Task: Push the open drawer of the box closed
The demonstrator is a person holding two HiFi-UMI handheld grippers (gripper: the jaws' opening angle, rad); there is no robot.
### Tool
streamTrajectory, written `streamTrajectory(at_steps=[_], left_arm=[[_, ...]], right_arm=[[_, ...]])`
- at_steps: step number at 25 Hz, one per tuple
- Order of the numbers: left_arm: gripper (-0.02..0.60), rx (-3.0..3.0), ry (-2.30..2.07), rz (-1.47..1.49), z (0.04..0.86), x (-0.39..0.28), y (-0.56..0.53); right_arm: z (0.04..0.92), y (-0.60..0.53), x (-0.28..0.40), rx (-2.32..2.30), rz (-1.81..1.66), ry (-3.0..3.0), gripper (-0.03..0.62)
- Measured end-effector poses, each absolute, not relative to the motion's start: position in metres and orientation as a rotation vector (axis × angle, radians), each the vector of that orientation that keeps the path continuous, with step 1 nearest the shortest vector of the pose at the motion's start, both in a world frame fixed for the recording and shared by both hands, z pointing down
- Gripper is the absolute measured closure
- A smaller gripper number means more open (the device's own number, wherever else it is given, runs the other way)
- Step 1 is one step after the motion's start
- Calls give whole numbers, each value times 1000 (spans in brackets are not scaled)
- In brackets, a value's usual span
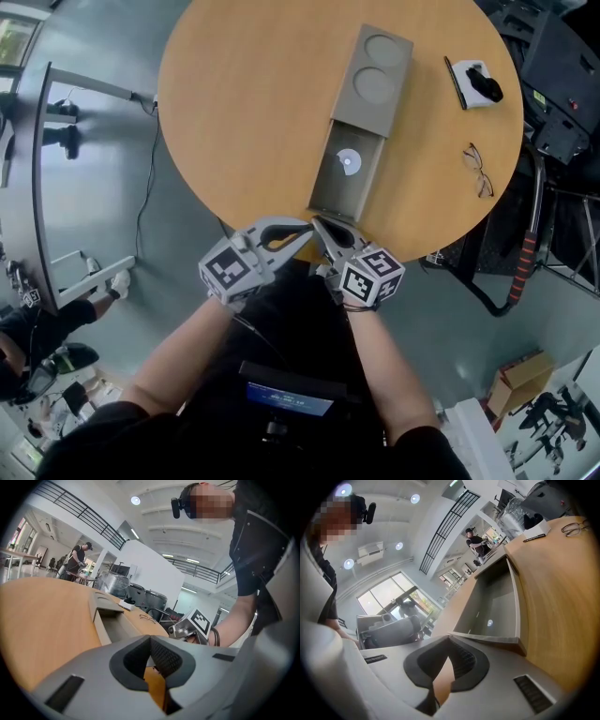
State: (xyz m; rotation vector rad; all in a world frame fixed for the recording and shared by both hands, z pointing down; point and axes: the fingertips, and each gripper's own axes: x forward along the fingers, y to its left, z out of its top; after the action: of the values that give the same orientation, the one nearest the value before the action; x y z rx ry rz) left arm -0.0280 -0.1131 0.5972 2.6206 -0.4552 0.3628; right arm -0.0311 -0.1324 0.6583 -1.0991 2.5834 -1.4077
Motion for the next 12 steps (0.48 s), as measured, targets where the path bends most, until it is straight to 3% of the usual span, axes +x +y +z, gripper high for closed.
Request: streamTrajectory(at_steps=[12], left_arm=[[555, 2603, -443, 386, 605, -25, -144]], right_arm=[[662, -154, -38, -1081, -1435, 2593, 588]])
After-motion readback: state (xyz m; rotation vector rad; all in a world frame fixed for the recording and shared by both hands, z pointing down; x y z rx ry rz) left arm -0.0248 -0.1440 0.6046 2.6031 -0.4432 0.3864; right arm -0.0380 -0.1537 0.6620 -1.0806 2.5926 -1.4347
